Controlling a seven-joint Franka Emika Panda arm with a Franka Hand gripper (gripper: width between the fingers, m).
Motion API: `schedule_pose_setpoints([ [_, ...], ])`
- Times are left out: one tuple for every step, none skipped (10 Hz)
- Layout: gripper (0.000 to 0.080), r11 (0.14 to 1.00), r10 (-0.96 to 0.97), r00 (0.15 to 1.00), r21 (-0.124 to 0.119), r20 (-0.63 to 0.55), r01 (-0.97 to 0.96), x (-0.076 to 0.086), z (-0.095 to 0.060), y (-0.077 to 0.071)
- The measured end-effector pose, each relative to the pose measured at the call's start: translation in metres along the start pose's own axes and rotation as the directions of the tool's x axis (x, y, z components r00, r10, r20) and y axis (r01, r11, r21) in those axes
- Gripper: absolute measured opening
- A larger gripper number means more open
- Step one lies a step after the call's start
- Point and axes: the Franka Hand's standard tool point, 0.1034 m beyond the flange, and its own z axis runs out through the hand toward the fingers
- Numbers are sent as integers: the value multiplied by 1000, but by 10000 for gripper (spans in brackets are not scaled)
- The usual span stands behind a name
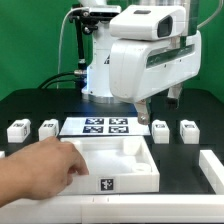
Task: Assemble one leg
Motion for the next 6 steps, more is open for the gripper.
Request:
schedule_pose_setpoints([
  [650, 1000, 0, 1000, 1, 1, 0, 0, 1, 0],
  [650, 1000, 0, 1000, 1, 1, 0, 0, 1, 0],
  [650, 1000, 0, 1000, 1, 1, 0, 0, 1, 0],
  [650, 1000, 0, 1000, 1, 1, 0, 0, 1, 0],
  [650, 1000, 0, 1000, 2, 1, 0, 0, 1, 0],
  [650, 1000, 0, 1000, 2, 1, 0, 0, 1, 0],
])
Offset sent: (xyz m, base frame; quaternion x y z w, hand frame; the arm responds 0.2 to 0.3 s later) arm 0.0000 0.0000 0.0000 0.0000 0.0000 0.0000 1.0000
